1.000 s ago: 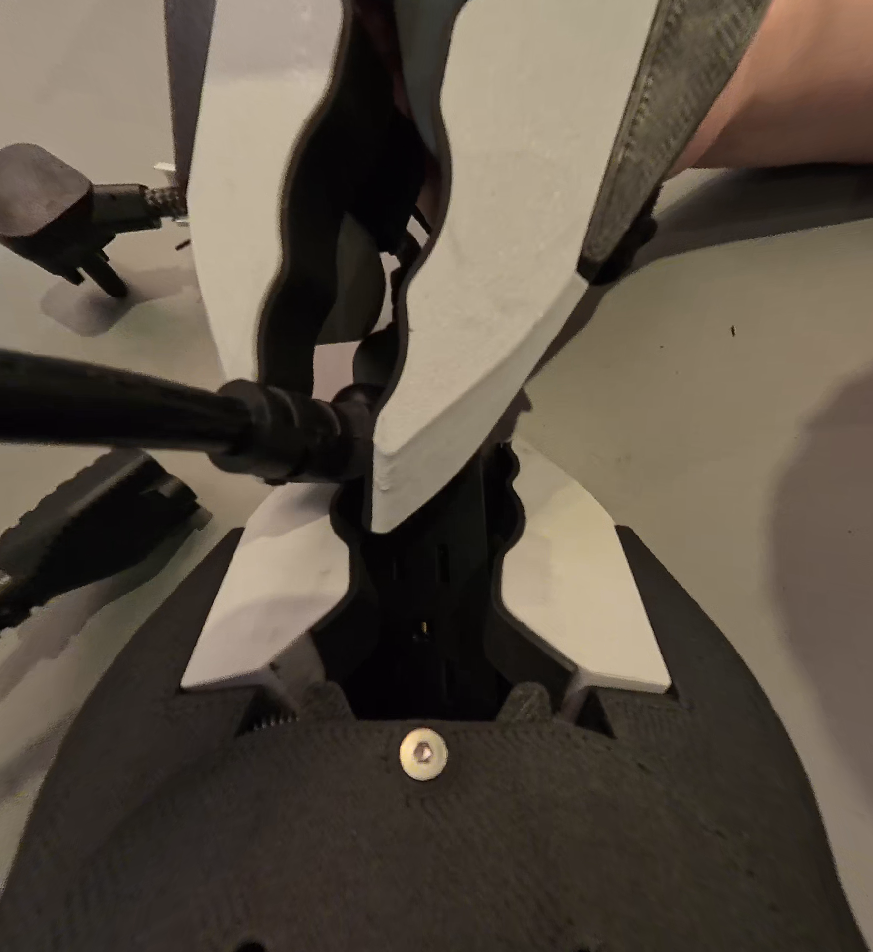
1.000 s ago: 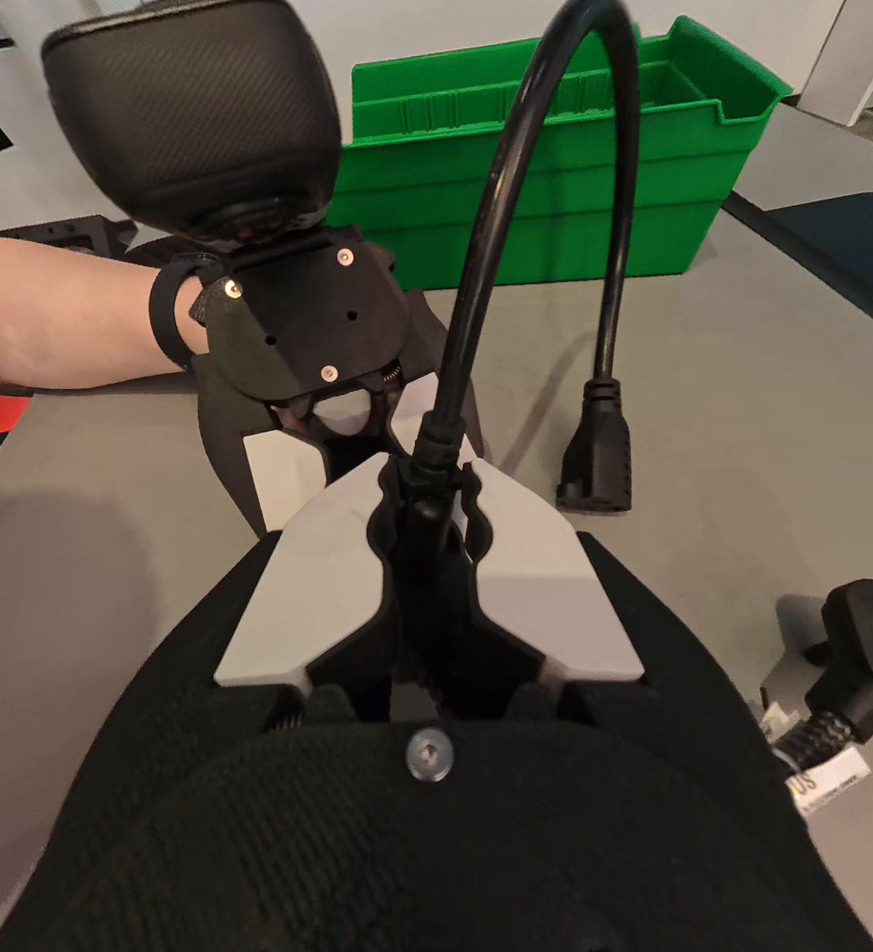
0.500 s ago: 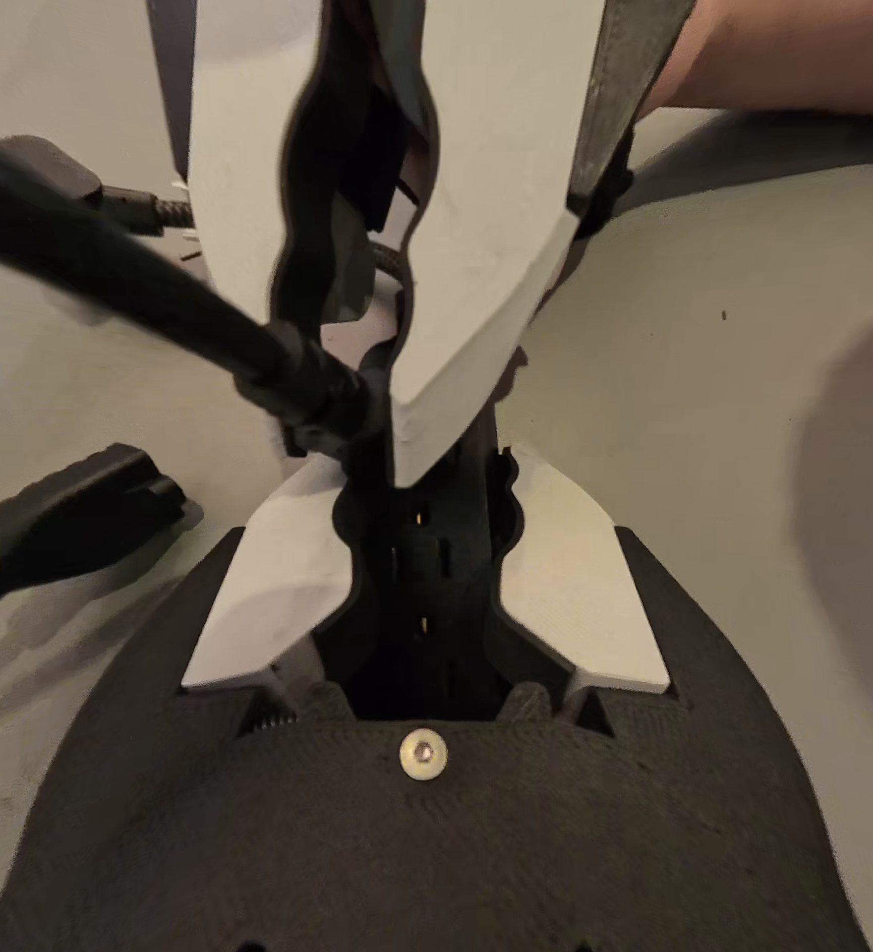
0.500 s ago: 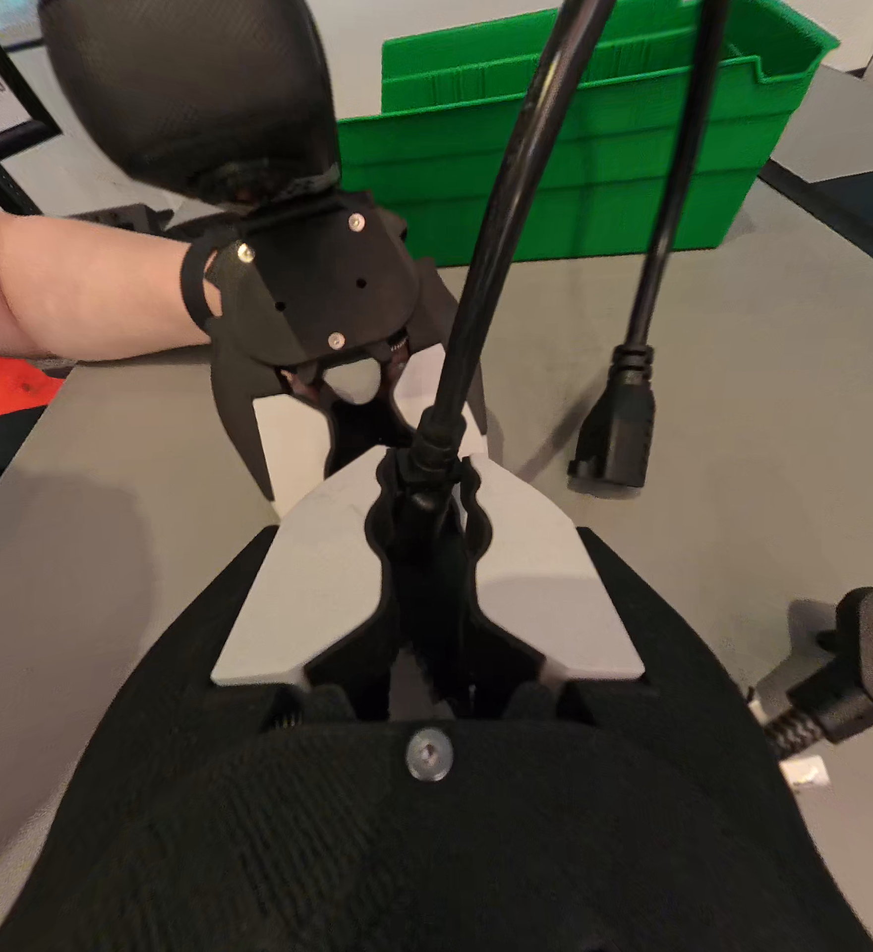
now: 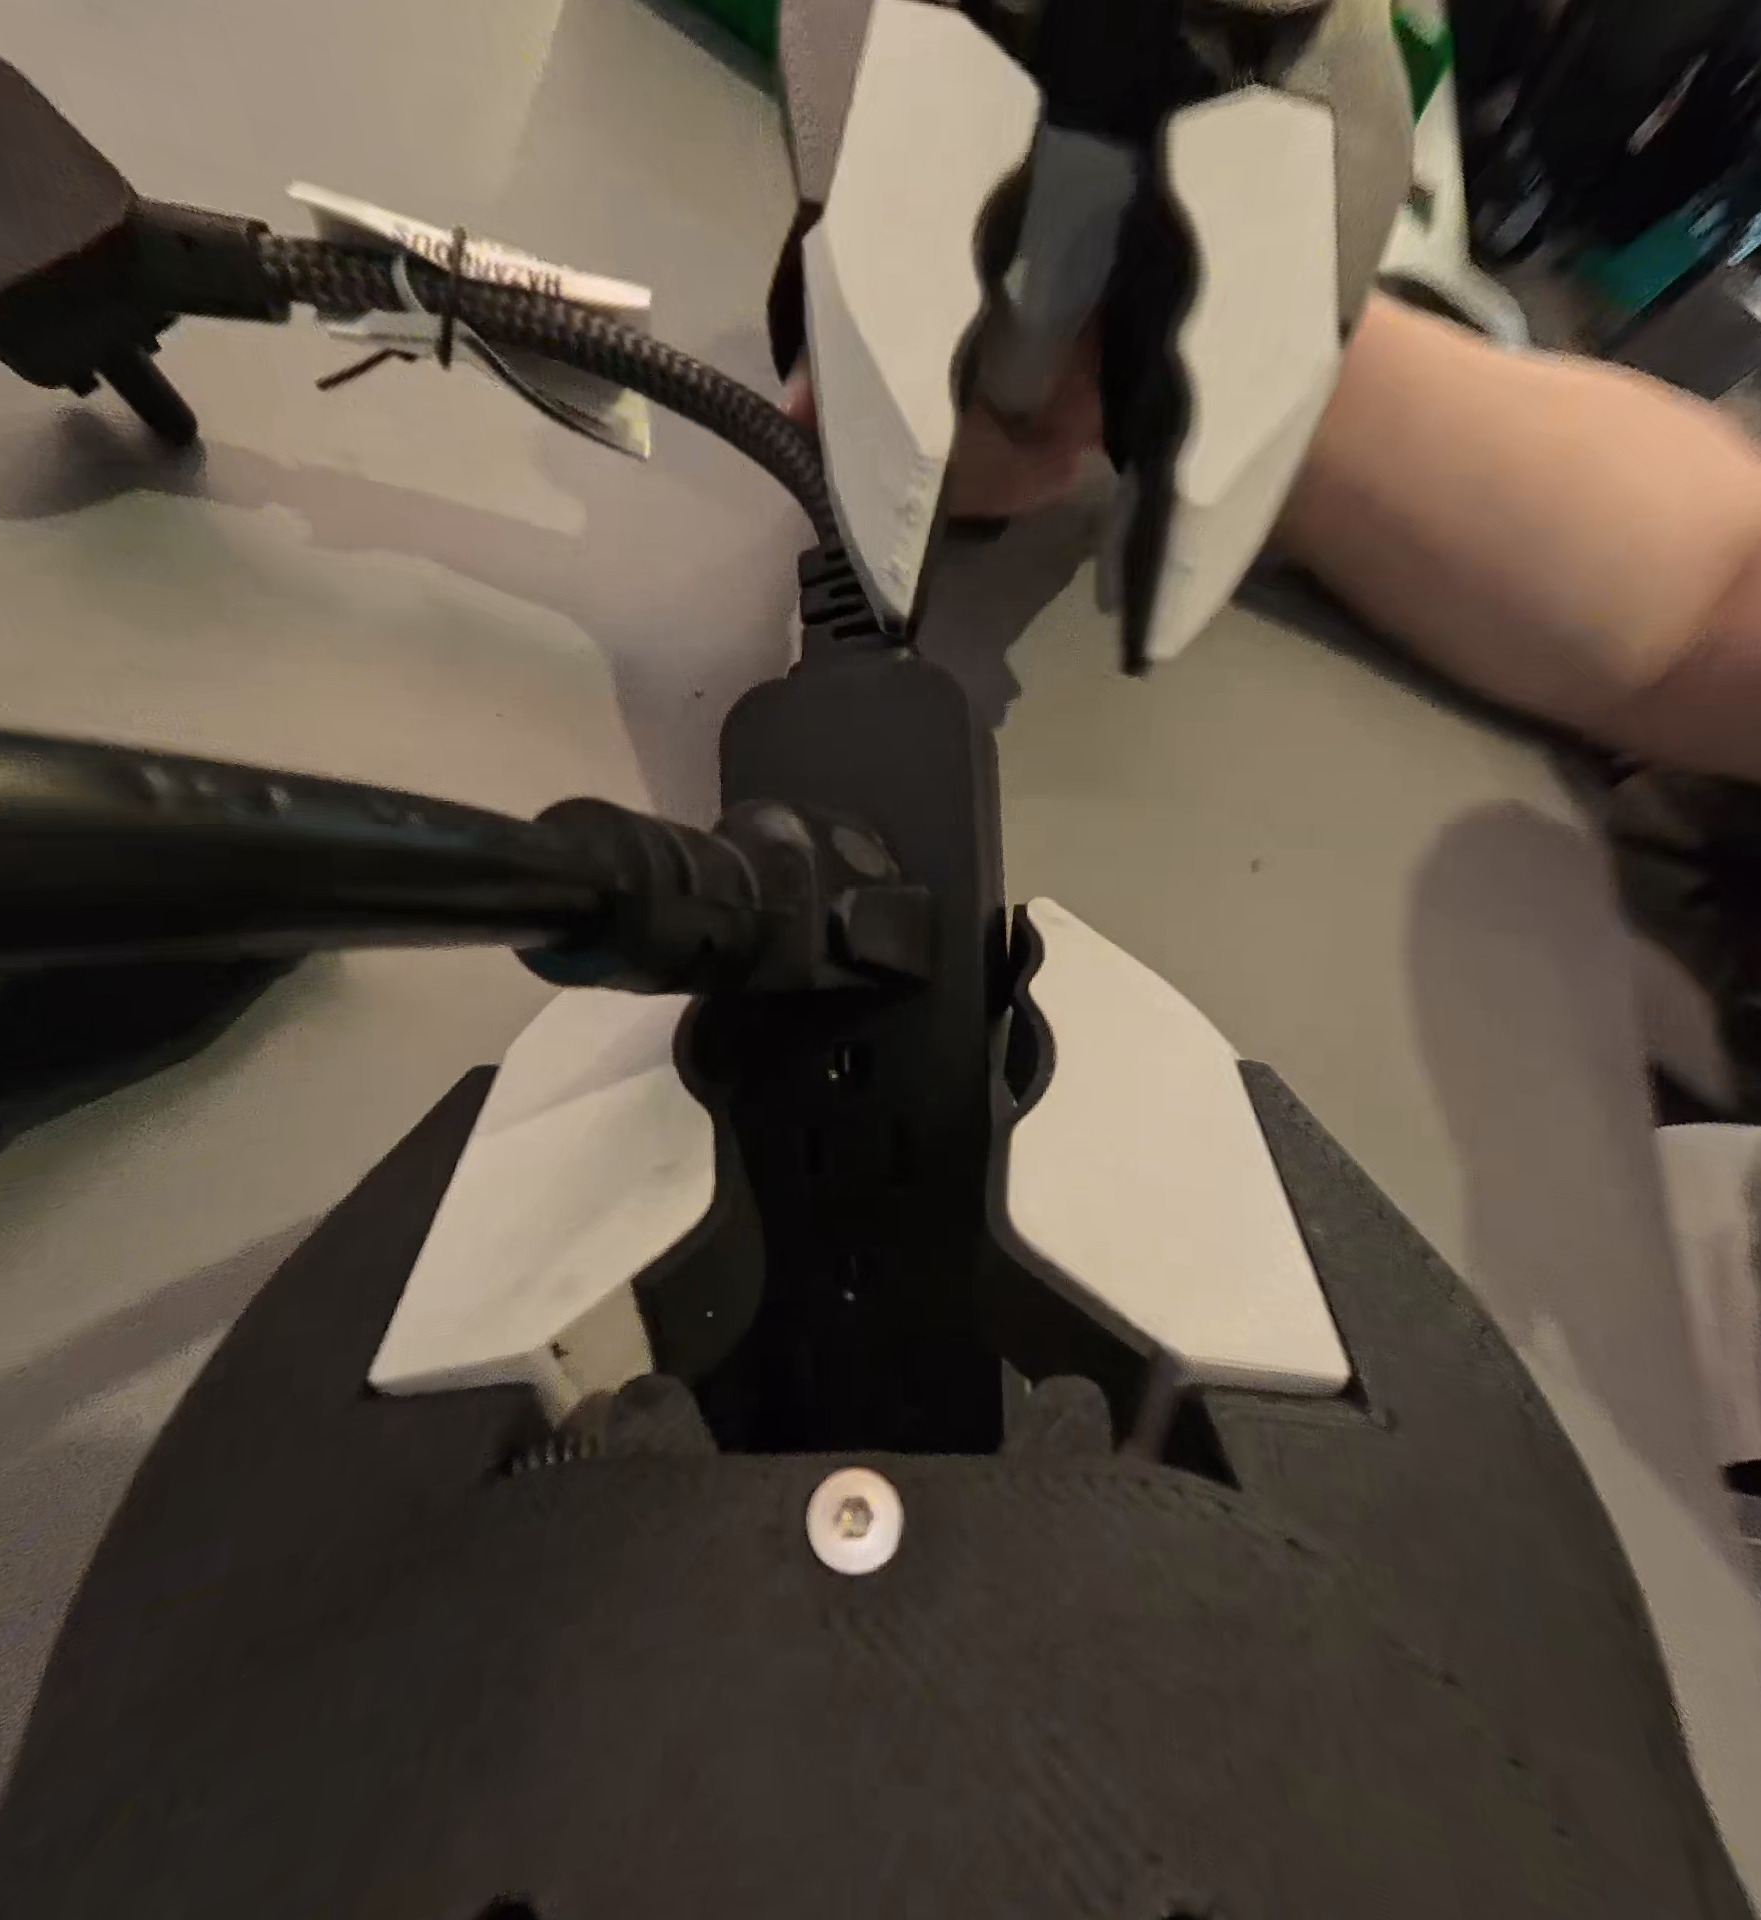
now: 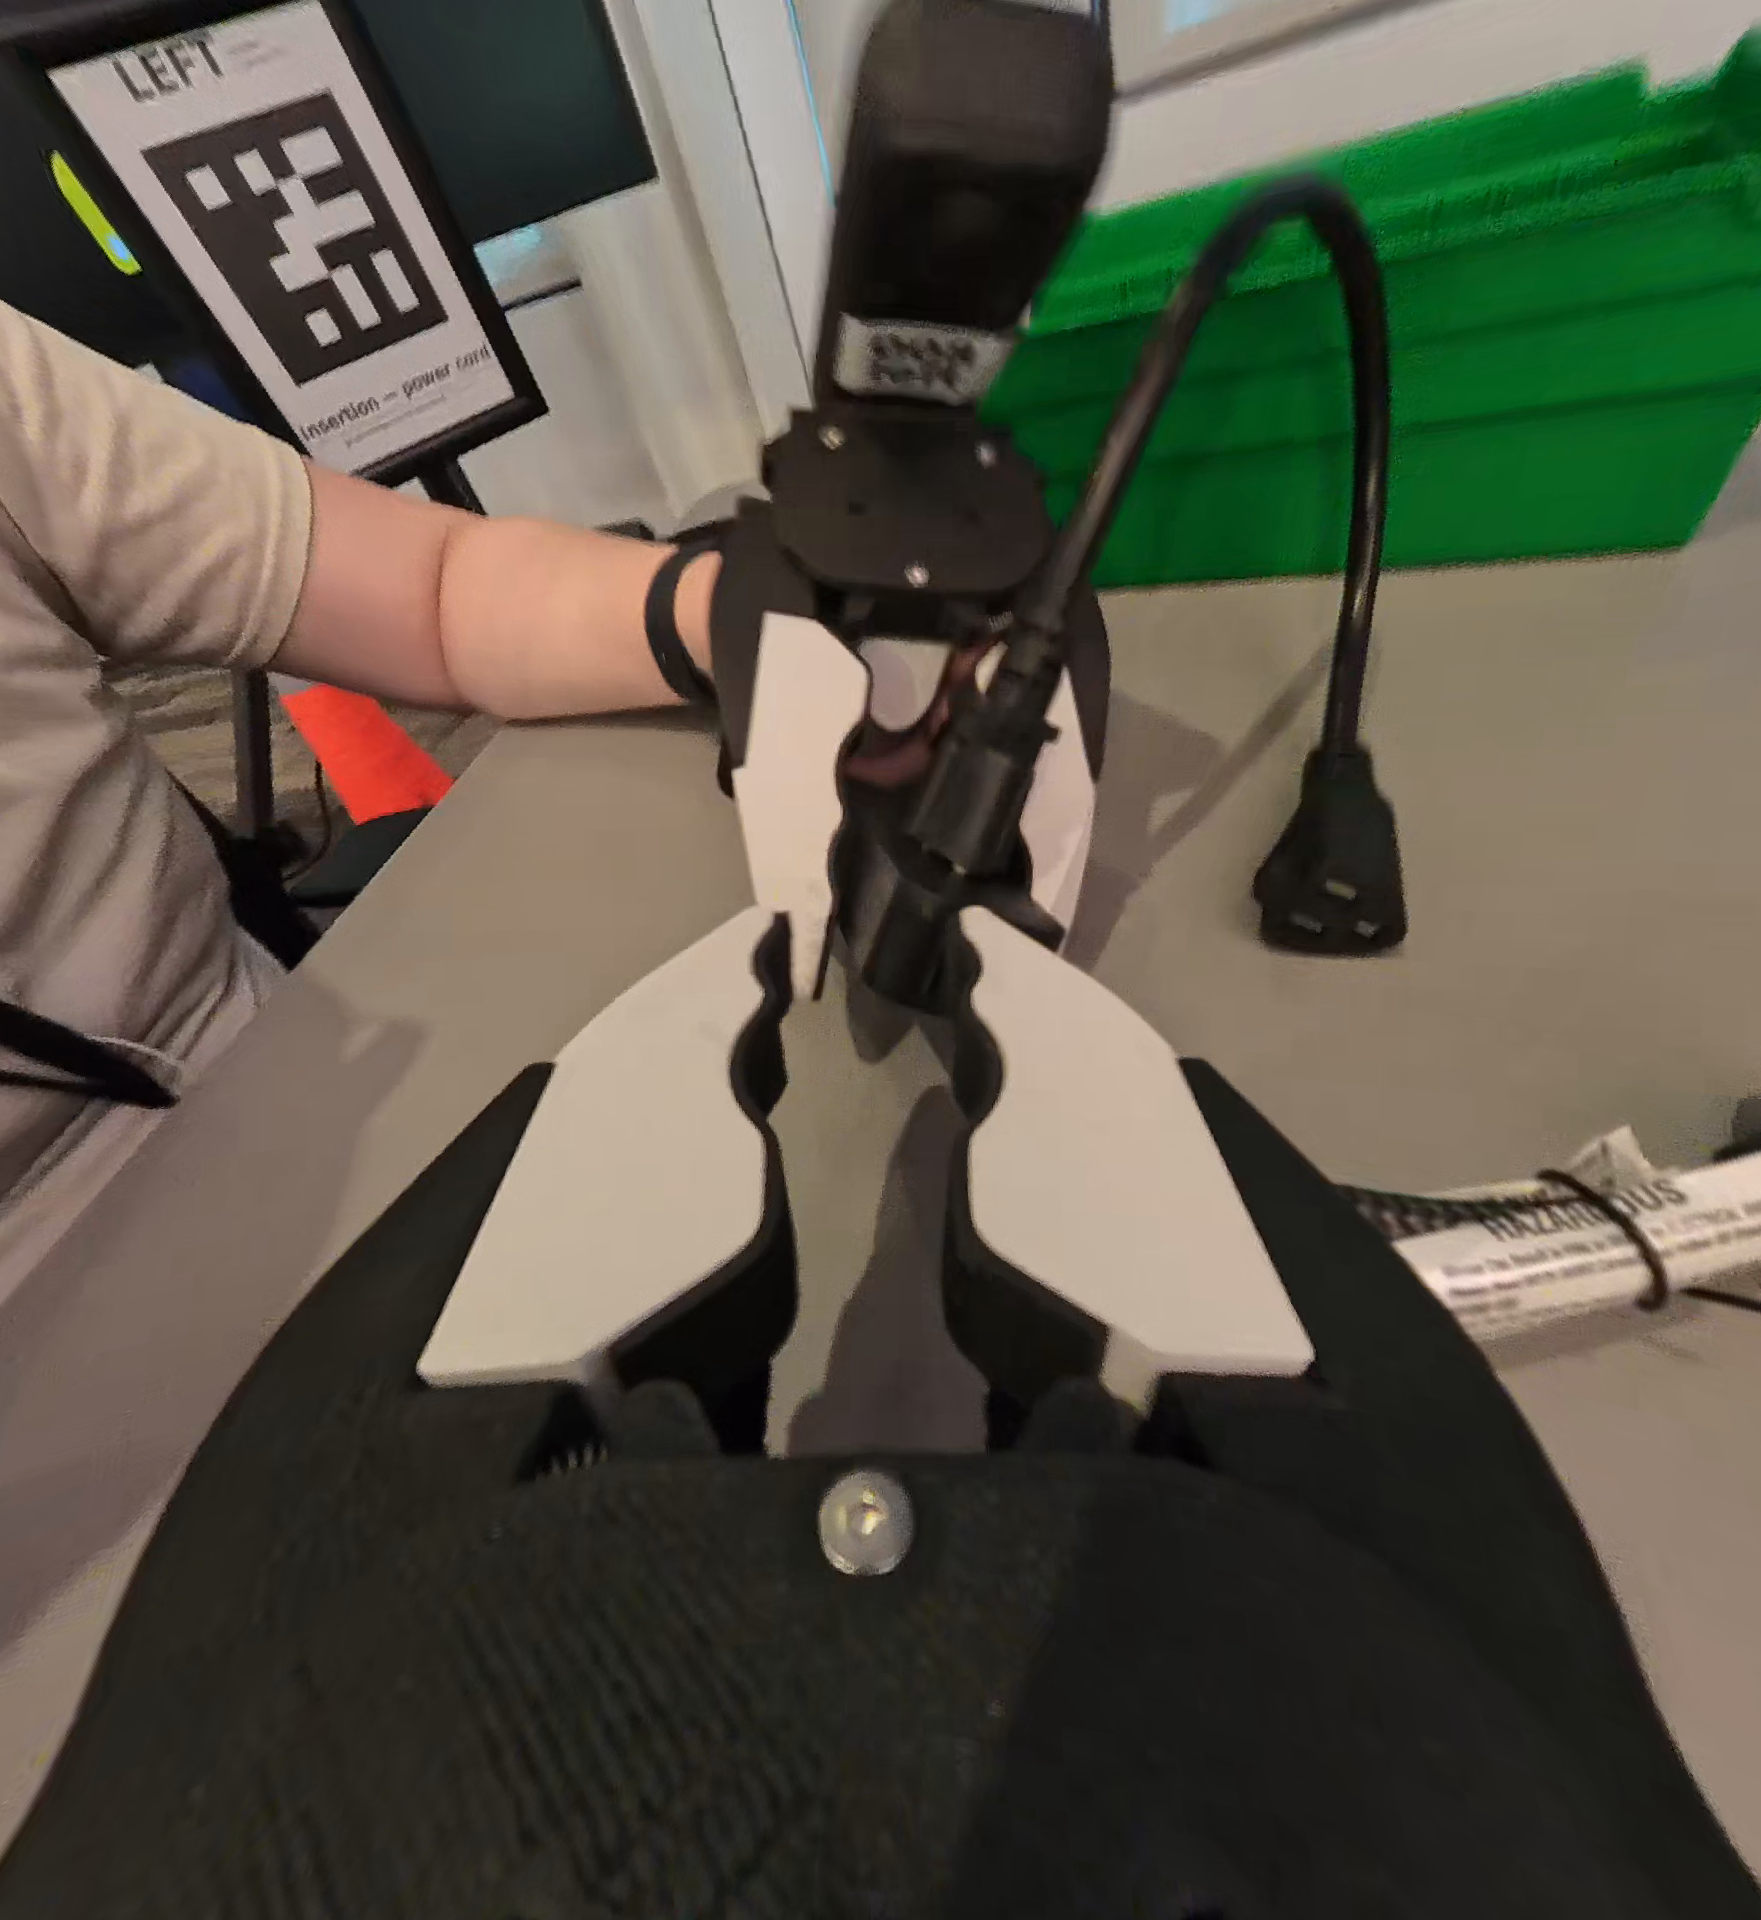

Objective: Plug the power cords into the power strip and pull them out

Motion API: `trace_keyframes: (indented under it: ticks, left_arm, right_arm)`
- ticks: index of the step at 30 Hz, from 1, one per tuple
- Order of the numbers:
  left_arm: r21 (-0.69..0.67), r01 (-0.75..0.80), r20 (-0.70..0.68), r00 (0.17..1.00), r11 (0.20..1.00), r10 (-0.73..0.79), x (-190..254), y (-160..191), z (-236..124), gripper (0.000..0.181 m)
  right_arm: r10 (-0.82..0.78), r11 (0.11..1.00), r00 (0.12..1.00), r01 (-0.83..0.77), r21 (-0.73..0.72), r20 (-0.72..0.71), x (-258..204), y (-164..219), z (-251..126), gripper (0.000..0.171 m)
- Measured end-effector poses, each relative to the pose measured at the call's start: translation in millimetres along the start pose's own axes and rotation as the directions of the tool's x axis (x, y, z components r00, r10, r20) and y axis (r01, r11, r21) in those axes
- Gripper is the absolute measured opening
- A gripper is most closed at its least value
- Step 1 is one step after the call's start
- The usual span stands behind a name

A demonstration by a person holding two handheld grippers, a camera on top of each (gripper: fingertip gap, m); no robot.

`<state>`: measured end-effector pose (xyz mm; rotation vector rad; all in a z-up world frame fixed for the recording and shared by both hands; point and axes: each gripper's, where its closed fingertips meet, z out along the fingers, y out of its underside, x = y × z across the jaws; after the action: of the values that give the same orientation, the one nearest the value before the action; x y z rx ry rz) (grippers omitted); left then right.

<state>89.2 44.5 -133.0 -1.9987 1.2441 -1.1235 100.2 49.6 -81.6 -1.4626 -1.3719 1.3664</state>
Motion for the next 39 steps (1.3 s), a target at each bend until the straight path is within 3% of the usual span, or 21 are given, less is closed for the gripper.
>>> trace_keyframes:
  ticks: [7, 11, 16, 19, 22, 24, 27, 34, 39]
  left_arm:
    - [0.021, -0.005, -0.001, 1.000, 1.000, 0.005, -2, -2, -4, 0.048]
    - [-0.029, -0.069, 0.049, 0.996, 0.997, 0.071, -2, 3, 1, 0.048]
    - [-0.020, -0.025, 0.008, 1.000, 0.999, 0.025, -2, 3, -2, 0.046]
    - [0.006, 0.042, -0.057, 0.998, 0.999, -0.042, 0, 0, -5, 0.045]
    - [0.021, 0.066, -0.085, 0.994, 0.998, -0.064, 1, -1, -8, 0.045]
    - [0.031, 0.068, -0.076, 0.995, 0.997, -0.066, 0, -2, -9, 0.045]
    - [0.044, 0.074, -0.078, 0.995, 0.996, -0.070, -1, -4, -10, 0.048]
    - [0.059, 0.116, -0.083, 0.990, 0.991, -0.111, -5, -6, -12, 0.049]
    - [0.027, -0.028, 0.049, 0.998, 0.999, 0.026, -10, -3, -11, 0.051]
  right_arm:
    - [-0.312, 0.949, 0.923, 0.315, -0.023, -0.224, 9, -16, 0, 0.044]
    - [-0.484, 0.870, 0.853, 0.444, -0.215, -0.194, 0, 3, 19, 0.047]
    - [-0.723, 0.675, 0.657, 0.606, -0.421, -0.214, 11, 21, 25, 0.042]
    - [-0.846, 0.526, 0.477, 0.678, -0.513, -0.237, 19, 20, 27, 0.041]
    - [-0.928, 0.370, 0.299, 0.692, -0.620, -0.221, 26, 16, 27, 0.036]
    - [-0.947, 0.320, 0.240, 0.688, -0.652, -0.211, 28, 15, 28, 0.037]
    - [-0.958, 0.285, 0.207, 0.675, -0.680, -0.196, 29, 14, 29, 0.036]
    - [-0.955, 0.298, 0.214, 0.679, -0.671, -0.207, 30, 18, 30, 0.034]
    - [-0.955, 0.291, 0.246, 0.666, -0.687, -0.166, 36, 29, 26, 0.030]
